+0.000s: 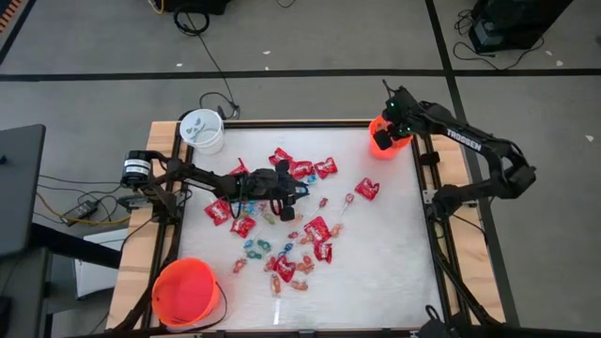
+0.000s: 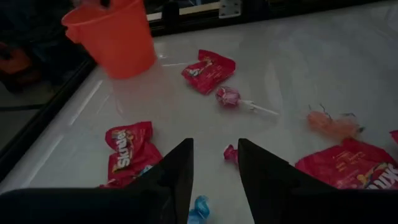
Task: Sort candy by brand, put in halloween buckets
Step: Put the orange gummy into the top orange bucket, then put the red gummy into the top orange bucket
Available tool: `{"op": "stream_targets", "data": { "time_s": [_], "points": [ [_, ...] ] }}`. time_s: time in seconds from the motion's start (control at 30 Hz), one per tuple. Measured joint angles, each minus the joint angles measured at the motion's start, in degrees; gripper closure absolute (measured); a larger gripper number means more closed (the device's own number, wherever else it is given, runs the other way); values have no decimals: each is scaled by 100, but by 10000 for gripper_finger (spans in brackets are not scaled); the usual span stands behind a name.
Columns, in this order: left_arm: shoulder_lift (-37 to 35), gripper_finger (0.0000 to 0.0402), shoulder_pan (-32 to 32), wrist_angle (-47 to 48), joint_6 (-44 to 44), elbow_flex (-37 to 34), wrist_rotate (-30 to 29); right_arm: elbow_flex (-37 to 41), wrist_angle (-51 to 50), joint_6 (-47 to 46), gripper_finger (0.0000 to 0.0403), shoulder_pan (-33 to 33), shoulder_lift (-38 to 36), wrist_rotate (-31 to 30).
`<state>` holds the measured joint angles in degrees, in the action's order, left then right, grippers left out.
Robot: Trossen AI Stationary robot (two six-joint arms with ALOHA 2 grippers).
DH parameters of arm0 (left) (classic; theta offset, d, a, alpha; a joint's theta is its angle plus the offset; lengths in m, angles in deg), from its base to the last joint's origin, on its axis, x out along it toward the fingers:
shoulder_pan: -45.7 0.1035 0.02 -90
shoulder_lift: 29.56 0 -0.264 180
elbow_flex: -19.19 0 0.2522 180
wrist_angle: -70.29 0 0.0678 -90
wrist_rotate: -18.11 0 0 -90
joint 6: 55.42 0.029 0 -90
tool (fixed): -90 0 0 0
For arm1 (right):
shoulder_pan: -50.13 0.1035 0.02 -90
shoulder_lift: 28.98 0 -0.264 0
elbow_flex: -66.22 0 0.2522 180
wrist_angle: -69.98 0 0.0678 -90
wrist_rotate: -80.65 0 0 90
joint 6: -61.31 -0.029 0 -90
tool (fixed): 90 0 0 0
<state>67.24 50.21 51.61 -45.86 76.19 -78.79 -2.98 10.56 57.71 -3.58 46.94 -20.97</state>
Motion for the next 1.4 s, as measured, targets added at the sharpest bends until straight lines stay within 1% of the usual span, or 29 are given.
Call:
{"op": "stream_targets", "data": {
  "time_s": [0.17,0.3,0.43,0.53,0.6,0.7,0.8,0.87,0.97,1.1,1.13,1.2,1.27,1.4],
  "points": [
    [0,270,-2,124,-9,-2,-4,2,162,18,369,-113,274,132],
    [0,270,0,109,-63,-2,-134,4,313,68,341,-96,234,143],
    [0,270,0,106,-95,-2,-457,4,417,66,310,-81,-76,228],
    [0,270,0,111,-272,-2,-551,4,450,-24,289,-81,-446,356],
    [0,270,0,108,-424,-2,-647,4,471,-62,280,-54,-731,440],
    [0,270,0,104,-519,-2,-974,4,541,-68,276,100,-1062,463],
    [0,273,0,113,-602,-2,-1273,130,921,-68,277,371,-1323,468],
    [-36,282,13,184,-729,0,-1296,348,1264,-70,277,603,-1488,491],
    [-168,305,11,527,-854,64,-1337,718,1791,-112,278,984,-1734,653],
    [-367,338,-16,911,-917,203,-1743,1205,2740,33,278,1618,-2071,881],
    [-410,344,-15,914,-1003,208,-1742,1307,3035,180,278,1823,-2163,930],
    [-445,355,-9,862,-1049,208,-1563,1451,3553,472,278,2216,-2314,1026],
    [-444,362,24,874,-1049,208,-1530,1546,3891,655,278,2600,-2411,1185],
    [-532,371,150,1090,-1045,205,-1424,1702,4391,668,278,3246,-2447,1710]
  ]
}}
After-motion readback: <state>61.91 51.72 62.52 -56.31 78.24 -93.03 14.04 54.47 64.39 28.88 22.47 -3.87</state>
